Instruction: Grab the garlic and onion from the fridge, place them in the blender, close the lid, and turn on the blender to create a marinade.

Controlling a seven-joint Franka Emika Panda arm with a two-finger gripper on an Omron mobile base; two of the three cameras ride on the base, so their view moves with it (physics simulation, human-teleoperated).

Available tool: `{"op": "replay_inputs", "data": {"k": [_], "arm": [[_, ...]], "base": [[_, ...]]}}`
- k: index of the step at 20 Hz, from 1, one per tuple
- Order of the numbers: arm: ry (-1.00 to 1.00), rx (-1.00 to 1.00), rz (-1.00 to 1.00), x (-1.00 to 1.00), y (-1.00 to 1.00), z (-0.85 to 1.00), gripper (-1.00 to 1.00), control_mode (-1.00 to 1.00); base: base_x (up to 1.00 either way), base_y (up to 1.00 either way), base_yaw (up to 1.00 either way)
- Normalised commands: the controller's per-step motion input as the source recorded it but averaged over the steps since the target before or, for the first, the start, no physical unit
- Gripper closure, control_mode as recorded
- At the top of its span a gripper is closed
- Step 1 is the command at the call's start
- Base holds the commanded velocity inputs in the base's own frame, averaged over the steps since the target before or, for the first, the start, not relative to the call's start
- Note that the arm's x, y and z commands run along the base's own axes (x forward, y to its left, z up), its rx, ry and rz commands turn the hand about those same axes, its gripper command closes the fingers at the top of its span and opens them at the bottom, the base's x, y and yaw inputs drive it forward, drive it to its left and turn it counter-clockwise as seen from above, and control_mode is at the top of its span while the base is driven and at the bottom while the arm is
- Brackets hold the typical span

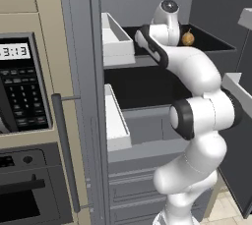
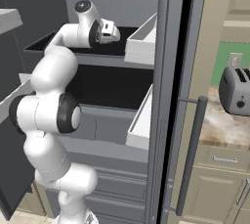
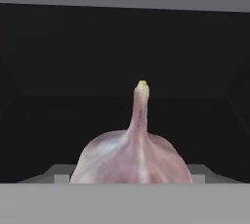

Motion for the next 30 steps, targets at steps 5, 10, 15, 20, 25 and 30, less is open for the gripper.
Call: {"op": "replay_inputs", "data": {"k": [5, 10, 15, 20, 25, 30], "arm": [[-0.22, 0.00, 0.03, 0.03, 0.00, -0.08, 1.00, -1.00], [-0.08, 0.00, 0.01, -0.56, 0.00, 0.11, 1.00, -1.00], [0.00, 0.00, 0.00, -1.00, 0.00, 0.63, 1.00, -1.00], [0.03, 0.00, 0.00, -1.00, 0.05, 0.33, 1.00, -1.00], [0.08, 0.00, 0.00, -1.00, 0.12, -0.02, 1.00, -1.00], [0.03, 0.00, 0.00, -1.00, 0.03, -0.23, 1.00, -1.00]], "base": [[0.00, 0.00, 0.00], [0.00, 0.00, 0.00], [0.00, 0.00, 0.00], [0.00, 0.00, 0.00], [0.00, 0.00, 0.00], [0.00, 0.00, 0.00]]}}
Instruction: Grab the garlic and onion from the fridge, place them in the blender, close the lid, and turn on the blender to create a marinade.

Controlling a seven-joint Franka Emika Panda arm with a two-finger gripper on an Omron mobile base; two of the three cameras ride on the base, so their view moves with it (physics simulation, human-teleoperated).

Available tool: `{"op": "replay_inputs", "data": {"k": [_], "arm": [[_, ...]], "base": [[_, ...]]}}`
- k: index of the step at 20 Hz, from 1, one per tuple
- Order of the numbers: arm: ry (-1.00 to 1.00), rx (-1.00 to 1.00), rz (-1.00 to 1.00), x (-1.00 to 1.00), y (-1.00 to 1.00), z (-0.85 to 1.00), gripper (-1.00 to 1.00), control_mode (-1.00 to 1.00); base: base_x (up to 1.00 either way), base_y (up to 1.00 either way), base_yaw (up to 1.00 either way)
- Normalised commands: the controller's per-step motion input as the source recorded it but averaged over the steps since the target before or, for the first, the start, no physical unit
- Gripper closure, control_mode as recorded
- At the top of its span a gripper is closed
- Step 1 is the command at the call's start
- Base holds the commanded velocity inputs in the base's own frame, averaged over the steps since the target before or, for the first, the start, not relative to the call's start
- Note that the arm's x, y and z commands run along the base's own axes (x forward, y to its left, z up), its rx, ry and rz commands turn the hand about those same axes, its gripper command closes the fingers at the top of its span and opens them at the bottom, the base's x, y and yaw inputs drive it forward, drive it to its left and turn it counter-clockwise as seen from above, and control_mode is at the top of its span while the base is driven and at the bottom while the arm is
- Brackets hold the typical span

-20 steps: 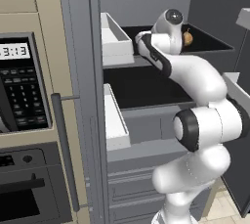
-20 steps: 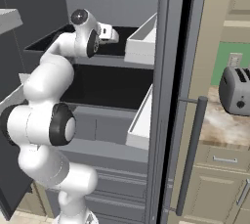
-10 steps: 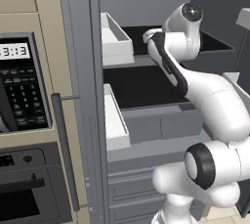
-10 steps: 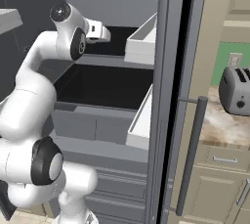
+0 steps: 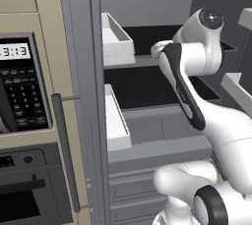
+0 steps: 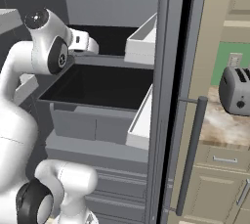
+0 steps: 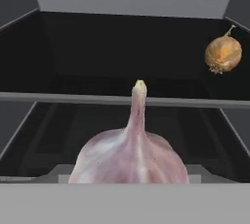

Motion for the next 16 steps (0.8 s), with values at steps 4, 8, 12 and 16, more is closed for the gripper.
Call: {"op": "replay_inputs", "data": {"k": [4, 8, 12, 16], "arm": [[0.01, -0.03, 0.00, -0.79, 0.03, -0.32, 1.00, -1.00], [0.12, -0.06, 0.00, -0.07, 0.02, -0.33, 1.00, -1.00], [0.07, -0.02, 0.00, -0.41, 0.02, -0.55, 1.00, -1.00], [0.00, -0.01, 0.00, -0.82, 0.01, -0.25, 1.00, -1.00]], "base": [[0.00, 0.00, 0.00], [0.00, 0.00, 0.00], [0.00, 0.00, 0.00], [0.00, 0.00, 0.00]]}}
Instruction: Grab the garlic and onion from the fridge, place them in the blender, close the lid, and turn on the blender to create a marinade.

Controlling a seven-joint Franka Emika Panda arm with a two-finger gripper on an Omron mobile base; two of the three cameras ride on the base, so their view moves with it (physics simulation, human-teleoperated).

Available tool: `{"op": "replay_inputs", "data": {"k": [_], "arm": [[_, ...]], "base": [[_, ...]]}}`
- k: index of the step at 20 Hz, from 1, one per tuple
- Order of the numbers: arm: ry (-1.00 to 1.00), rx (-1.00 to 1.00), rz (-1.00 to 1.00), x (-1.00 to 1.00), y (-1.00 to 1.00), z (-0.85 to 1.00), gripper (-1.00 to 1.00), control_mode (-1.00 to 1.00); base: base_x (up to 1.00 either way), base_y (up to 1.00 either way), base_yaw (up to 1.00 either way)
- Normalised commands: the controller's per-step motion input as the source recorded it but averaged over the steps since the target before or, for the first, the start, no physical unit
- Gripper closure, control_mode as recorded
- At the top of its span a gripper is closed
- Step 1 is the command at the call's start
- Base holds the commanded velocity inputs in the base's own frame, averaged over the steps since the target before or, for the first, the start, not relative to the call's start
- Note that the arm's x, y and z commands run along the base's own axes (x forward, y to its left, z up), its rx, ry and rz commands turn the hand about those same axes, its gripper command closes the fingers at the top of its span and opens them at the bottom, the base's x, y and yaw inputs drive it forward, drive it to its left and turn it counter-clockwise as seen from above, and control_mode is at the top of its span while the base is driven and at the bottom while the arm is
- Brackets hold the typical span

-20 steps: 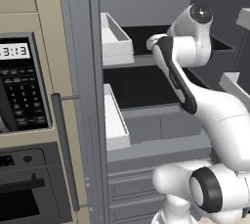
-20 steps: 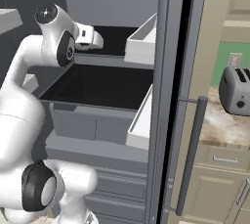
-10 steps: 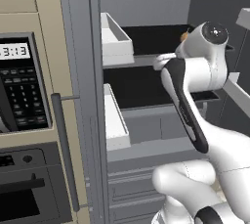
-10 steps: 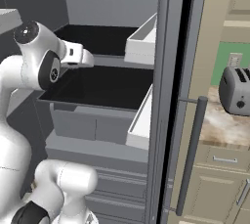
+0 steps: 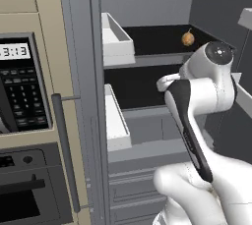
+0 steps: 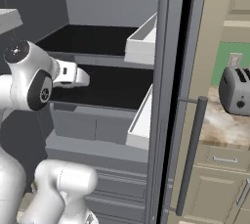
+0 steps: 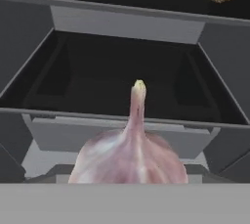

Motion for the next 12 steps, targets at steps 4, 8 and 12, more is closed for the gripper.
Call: {"op": "replay_inputs", "data": {"k": [4, 8, 12], "arm": [[0.00, 0.00, 0.00, 0.00, 0.00, 0.00, 1.00, 1.00], [0.00, 0.00, 0.00, 0.00, 0.00, 0.00, 1.00, 1.00], [0.00, 0.00, 0.00, 0.00, 0.00, 0.00, 1.00, 1.00]], "base": [[-1.00, 0.03, -0.02], [-1.00, 0.12, -0.09], [-1.00, 0.19, -0.09]]}}
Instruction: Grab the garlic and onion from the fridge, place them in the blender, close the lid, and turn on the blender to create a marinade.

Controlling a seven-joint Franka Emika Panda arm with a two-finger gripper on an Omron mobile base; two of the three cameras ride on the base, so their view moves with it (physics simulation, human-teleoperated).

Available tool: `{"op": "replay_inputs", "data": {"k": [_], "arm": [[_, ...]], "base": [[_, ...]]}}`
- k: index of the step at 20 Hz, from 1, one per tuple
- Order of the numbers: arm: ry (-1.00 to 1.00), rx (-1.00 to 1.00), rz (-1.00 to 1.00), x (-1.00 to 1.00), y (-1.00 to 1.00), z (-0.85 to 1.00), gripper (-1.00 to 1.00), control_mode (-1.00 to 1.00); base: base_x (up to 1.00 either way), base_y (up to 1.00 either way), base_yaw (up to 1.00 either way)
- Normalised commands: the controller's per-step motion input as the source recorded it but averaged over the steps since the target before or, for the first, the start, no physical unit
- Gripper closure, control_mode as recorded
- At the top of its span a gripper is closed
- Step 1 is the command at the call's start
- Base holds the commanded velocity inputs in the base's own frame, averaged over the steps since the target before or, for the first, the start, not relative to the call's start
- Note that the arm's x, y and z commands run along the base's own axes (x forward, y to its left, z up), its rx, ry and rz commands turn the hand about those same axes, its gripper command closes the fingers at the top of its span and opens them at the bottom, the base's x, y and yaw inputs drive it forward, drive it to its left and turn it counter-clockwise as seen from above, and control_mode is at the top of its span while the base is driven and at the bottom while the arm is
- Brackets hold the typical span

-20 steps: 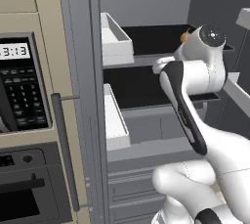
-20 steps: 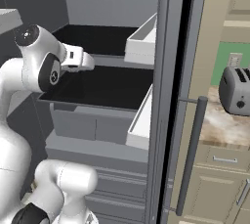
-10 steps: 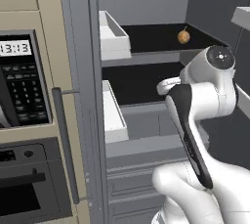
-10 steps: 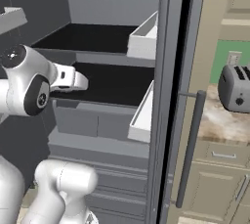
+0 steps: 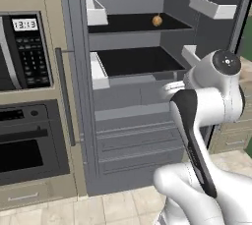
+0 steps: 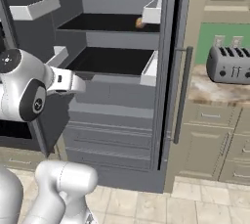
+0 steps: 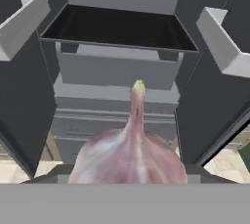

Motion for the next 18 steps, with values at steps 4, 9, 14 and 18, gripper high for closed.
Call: {"op": "replay_inputs", "data": {"k": [4, 9, 14, 18], "arm": [[0.00, 0.00, 0.00, 0.00, 0.00, 0.00, 1.00, 1.00], [0.00, 0.00, 0.00, 0.00, 0.00, 0.00, 1.00, 1.00], [0.00, 0.00, 0.00, 0.00, 0.00, 0.00, 1.00, 1.00], [0.00, 0.00, 0.00, 0.00, 0.00, 0.00, 1.00, 1.00]], "base": [[-1.00, 0.06, -0.02], [-0.74, 0.25, 0.34], [-0.46, 0.13, 0.64], [-0.37, -0.06, 0.58]]}}
